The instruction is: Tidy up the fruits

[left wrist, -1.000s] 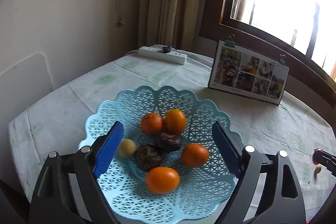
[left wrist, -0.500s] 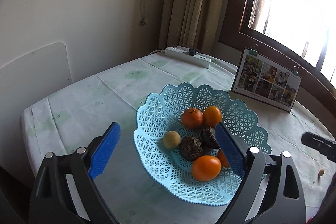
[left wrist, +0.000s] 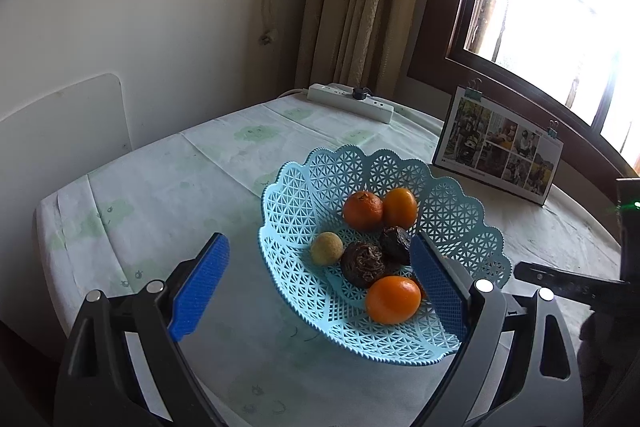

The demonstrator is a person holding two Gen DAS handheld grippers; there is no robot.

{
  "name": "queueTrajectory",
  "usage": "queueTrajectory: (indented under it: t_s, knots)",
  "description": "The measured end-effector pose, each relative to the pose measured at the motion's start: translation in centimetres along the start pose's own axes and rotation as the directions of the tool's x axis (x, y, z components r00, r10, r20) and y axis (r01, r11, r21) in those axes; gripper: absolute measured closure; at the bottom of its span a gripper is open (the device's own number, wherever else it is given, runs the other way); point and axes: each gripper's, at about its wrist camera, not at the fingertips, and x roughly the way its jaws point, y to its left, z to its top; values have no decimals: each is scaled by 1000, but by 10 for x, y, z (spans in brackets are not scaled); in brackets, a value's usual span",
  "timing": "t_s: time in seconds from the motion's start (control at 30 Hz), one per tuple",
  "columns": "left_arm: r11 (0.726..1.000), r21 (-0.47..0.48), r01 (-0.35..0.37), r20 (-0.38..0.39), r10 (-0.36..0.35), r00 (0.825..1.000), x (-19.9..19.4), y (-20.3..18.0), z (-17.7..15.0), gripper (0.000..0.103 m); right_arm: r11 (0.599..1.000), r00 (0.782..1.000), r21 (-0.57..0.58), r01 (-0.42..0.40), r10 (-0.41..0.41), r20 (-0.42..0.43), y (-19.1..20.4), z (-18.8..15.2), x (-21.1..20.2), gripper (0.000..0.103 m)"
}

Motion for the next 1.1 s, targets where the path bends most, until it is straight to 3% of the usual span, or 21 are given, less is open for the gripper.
queueTrajectory:
  t_s: [0.13,0.43,0.7,0.93,1.1]
  knots:
    - [1000,-7,0,4,0,1000,-4,3,-1,10,1000,1000,19,-24,25,-13,0,9,13,63]
    - [1000,-16,-8,4,8,1000,-4,8,0,10,998,998,-48,-38,36,-48,19,11,33,63]
    - [1000,-8,-5,-7,5,1000,-2,4,-3,10,997,998,-56,-57,55,-25,15,21,39,64]
    - [1000,-7,-17,-17,17,1000,1,2,-5,10,987,995,-123,-102,101,-15,18,37,46,64]
    - [1000,-8,-24,-18,24,1000,1,1,-6,10,980,985,-96,-172,169,-45,10,39,54,64]
